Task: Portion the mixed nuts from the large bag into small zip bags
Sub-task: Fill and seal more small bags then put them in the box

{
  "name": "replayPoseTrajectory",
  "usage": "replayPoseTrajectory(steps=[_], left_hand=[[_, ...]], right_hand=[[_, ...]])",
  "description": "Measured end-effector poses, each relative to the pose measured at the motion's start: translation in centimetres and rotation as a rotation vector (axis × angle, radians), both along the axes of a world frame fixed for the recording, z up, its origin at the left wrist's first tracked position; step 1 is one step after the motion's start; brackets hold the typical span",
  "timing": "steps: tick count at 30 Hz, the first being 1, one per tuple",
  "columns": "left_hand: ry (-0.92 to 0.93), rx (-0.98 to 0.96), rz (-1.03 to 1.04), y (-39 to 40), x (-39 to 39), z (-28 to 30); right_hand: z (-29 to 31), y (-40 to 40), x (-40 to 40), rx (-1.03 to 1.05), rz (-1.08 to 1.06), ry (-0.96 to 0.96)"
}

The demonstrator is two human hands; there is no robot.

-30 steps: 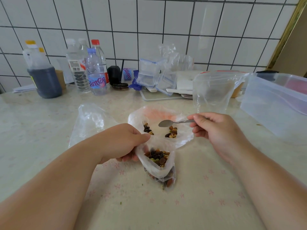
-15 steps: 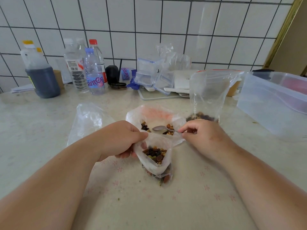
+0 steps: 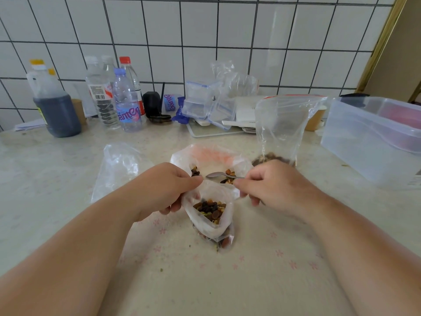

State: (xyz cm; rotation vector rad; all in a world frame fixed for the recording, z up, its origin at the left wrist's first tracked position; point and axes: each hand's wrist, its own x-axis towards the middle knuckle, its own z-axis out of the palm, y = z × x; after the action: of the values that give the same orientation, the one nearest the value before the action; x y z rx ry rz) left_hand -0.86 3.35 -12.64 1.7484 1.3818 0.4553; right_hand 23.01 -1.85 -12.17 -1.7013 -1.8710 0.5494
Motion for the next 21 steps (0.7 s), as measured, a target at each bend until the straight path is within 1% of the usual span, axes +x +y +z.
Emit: replayPoseTrajectory(steps=[3, 5, 7, 9, 12, 14, 17, 19, 21], left_hand=[[-0.089, -0.006, -0.01, 0.0, -0.2, -0.1], [-0.137, -0.007, -0.018, 0.2, -0.2, -0.2], [-0.178, -0.013, -0.031, 0.2, -0.2, -0.2], [-0.264, -0.063, -0.044, 0.2, -0.2, 0.0], [-0.459, -0.22, -0.049, 0.1, -0.1, 0.1], [-0.548, -0.33, -0.04, 0.1, -0.1, 0.1], [-0.557, -0.41, -0.054, -0.1, -0.2, 0.2], [-0.524, -0.418, -0.055, -0.2, -0.1, 0.2], [-0.49, -0.412, -0.073, -0.3, 0.1, 0.2]], right_hand=[[0.1, -0.5, -0.6, -0.285, 0.107, 0.146], [-0.1, -0.5, -1.0, -0.362, 0.137, 0.215], [-0.4, -0.6, -1.4, -0.374, 0.14, 0.271], [-0.4, -0.7, -1.8, -0.362, 0.132, 0.328], [-0.4, -0.6, -1.8, -0.35, 0.112, 0.44], [-0.3, -0.6, -1.8, -0.371, 0.115, 0.496], [-0.5, -0.4, -1.7, -0.387, 0.124, 0.596], [-0.5, -0.2, -1.5, -0.413, 0.132, 0.734], [-0.3, -0.2, -1.2, -0.485, 0.188, 0.887]])
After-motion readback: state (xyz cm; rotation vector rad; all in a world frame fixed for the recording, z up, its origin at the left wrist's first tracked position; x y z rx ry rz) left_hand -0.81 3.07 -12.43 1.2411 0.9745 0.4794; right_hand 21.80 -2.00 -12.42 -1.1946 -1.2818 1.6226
